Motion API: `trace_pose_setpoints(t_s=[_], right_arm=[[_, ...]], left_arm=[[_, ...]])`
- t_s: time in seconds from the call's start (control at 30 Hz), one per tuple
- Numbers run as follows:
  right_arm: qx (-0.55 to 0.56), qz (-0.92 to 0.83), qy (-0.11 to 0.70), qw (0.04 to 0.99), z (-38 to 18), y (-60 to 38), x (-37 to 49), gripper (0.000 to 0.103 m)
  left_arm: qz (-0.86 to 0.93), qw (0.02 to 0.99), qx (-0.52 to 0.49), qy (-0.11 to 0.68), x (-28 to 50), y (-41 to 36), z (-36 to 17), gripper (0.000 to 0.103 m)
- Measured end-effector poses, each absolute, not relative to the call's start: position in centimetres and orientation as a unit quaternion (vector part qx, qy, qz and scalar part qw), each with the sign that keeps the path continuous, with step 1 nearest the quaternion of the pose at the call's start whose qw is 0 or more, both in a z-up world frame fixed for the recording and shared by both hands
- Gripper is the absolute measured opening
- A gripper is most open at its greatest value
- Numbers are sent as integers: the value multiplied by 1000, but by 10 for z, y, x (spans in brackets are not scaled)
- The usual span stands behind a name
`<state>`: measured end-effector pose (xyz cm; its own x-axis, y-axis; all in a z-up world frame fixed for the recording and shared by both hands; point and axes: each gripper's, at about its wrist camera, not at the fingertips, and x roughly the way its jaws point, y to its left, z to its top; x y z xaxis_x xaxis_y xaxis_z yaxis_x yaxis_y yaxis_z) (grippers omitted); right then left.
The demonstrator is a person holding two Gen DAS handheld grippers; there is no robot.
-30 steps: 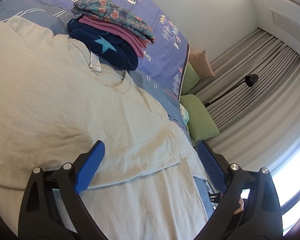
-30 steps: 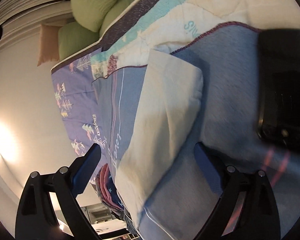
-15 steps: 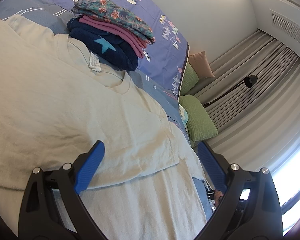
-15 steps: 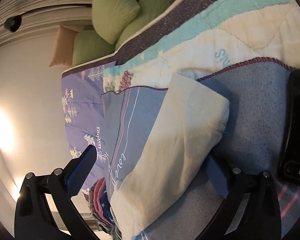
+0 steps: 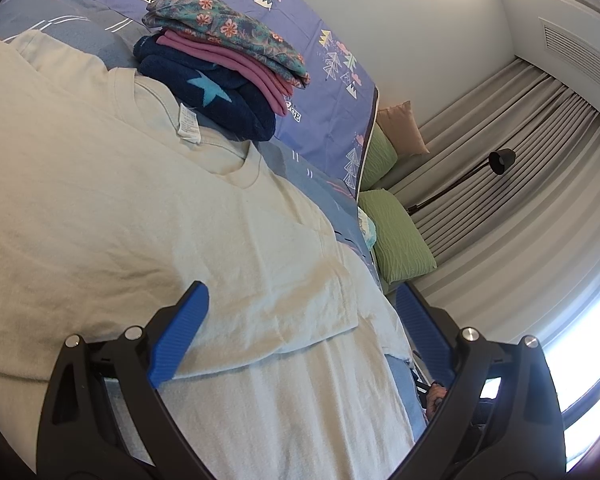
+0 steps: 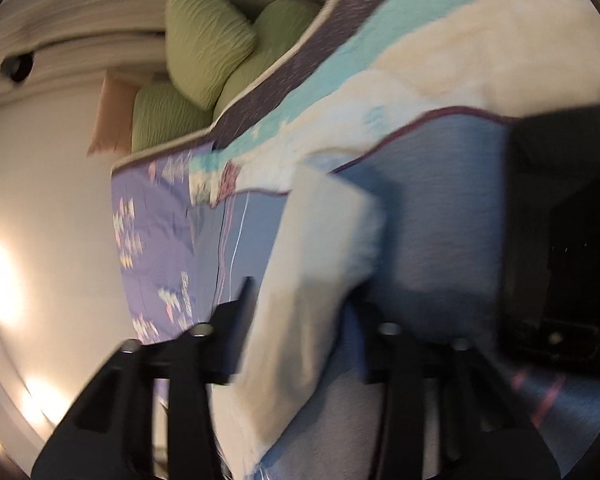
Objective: Fold small clothes
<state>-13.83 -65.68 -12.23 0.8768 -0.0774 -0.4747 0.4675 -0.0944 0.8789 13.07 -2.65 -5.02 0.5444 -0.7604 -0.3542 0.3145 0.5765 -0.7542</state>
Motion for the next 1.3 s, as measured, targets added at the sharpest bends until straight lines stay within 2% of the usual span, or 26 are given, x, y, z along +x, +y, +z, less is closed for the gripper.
trace_pose_setpoints(t_s=[0.1,0.17,0.23,0.37,0.6,0.73,0.83,0.97,1.13,1.2,1.3], right_arm=[[692,-230,151,667,-120,-660,-134,25],[687,-242,154,668,-121,-661,-132,12],[688,-250,151,664,-122,-659,-132,6],[641,-268,167,699,-96,-648,-124,5],[534,-180,158,811,17,-580,-63,5],[455,-66,169,872,91,-487,-7,5],[397,15,194,897,116,-408,25,5],[330,111,264,899,93,-297,61,5],[261,184,378,869,-5,-196,79,5],[248,194,419,852,-23,-180,79,6],[223,214,403,862,-12,-176,67,11]], left_arm=[[-329,818,-322,346,131,-27,-50,96],[-329,818,-322,346,131,-27,-50,96],[-329,818,-322,346,131,-27,-50,96],[-329,818,-322,346,131,-27,-50,96],[-334,814,-332,341,130,-24,-50,96],[-348,796,-371,328,131,-12,-53,96],[-370,768,-418,314,133,-1,-55,98],[-397,706,-506,297,141,21,-66,98],[-415,647,-564,301,153,34,-78,99],[-418,636,-572,305,157,36,-79,99],[-416,635,-569,316,161,33,-79,99]])
